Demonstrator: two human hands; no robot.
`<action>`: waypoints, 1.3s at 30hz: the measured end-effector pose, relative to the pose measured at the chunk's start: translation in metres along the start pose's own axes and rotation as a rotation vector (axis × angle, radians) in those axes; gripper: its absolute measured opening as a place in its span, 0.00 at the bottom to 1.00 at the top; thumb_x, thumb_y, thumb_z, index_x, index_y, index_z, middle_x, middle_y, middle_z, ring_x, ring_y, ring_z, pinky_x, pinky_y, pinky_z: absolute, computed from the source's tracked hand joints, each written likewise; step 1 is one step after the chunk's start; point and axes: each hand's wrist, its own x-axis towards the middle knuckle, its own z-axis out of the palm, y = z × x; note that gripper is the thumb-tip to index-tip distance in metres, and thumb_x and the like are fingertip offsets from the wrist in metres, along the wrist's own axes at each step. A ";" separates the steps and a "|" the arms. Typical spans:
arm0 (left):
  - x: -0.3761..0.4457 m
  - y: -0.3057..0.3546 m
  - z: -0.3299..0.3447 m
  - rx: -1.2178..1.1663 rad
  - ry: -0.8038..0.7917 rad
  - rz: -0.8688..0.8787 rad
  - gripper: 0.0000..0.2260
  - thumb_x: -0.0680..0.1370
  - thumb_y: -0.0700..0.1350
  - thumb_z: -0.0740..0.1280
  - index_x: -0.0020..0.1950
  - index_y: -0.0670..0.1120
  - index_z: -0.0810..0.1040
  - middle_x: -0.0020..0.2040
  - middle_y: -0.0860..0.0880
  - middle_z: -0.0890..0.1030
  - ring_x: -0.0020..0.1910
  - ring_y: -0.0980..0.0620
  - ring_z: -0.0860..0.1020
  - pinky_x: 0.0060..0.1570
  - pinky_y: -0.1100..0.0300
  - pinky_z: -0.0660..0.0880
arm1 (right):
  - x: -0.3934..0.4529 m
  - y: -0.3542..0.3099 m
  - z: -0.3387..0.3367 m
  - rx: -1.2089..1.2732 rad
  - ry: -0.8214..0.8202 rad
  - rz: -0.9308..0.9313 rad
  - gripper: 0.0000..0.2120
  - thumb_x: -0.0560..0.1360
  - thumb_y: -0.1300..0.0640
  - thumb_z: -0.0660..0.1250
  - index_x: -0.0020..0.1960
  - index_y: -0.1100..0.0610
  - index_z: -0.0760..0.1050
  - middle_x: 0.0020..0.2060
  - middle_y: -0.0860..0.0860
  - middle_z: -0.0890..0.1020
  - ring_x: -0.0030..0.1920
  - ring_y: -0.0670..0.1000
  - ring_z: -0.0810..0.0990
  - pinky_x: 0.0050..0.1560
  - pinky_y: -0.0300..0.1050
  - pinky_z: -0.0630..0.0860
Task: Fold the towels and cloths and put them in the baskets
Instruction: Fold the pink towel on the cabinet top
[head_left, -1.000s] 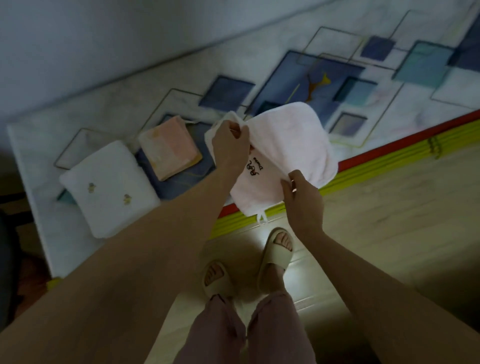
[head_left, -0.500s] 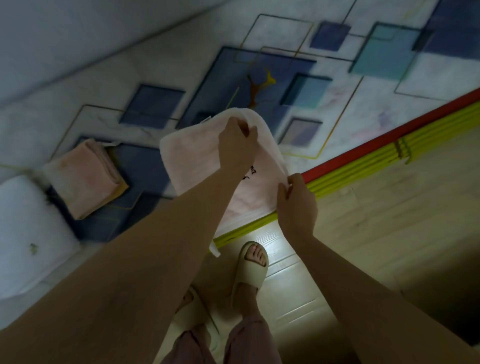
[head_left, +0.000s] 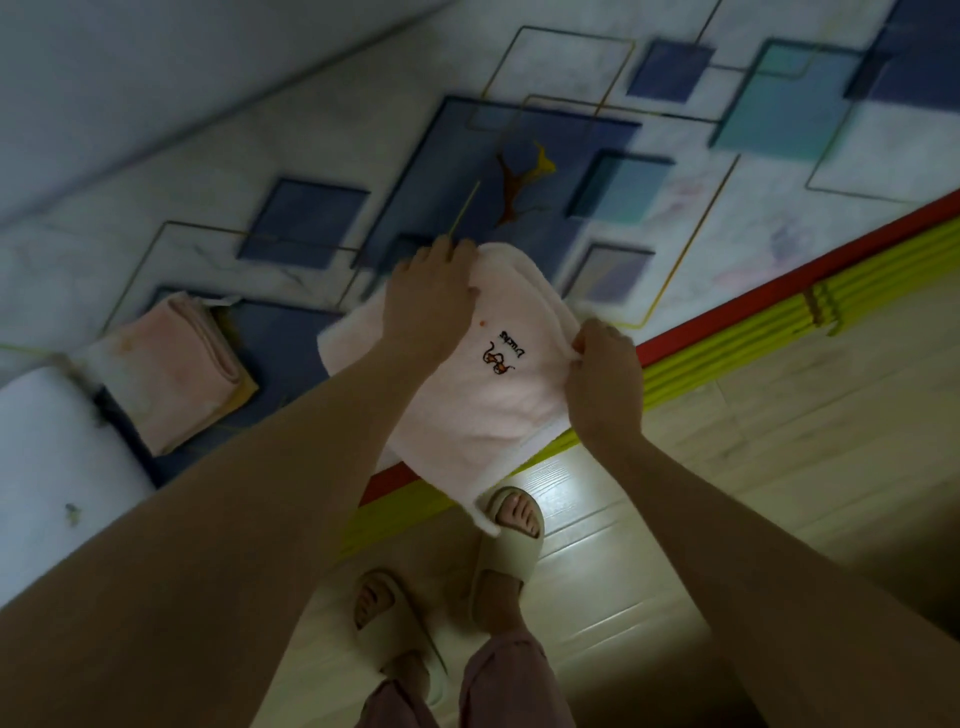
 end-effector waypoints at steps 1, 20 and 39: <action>-0.010 -0.003 -0.004 -0.055 -0.017 -0.118 0.18 0.79 0.48 0.62 0.67 0.43 0.66 0.62 0.42 0.72 0.58 0.40 0.74 0.54 0.48 0.69 | 0.005 -0.003 -0.001 -0.045 0.010 -0.067 0.10 0.70 0.73 0.57 0.46 0.60 0.70 0.43 0.57 0.74 0.47 0.57 0.71 0.39 0.44 0.60; -0.063 -0.106 -0.006 -0.343 -0.058 -0.032 0.12 0.79 0.49 0.62 0.53 0.41 0.76 0.56 0.44 0.77 0.55 0.45 0.75 0.54 0.52 0.70 | 0.024 -0.064 0.029 0.062 -0.155 -0.474 0.03 0.76 0.65 0.63 0.46 0.63 0.75 0.42 0.57 0.78 0.46 0.56 0.74 0.43 0.39 0.62; -0.107 -0.099 -0.163 -0.216 -0.118 -0.117 0.13 0.76 0.47 0.68 0.57 0.42 0.78 0.55 0.43 0.76 0.55 0.44 0.74 0.48 0.56 0.67 | -0.013 -0.156 -0.081 -0.026 -0.083 -0.715 0.08 0.78 0.65 0.59 0.53 0.65 0.75 0.48 0.60 0.78 0.48 0.61 0.76 0.46 0.50 0.69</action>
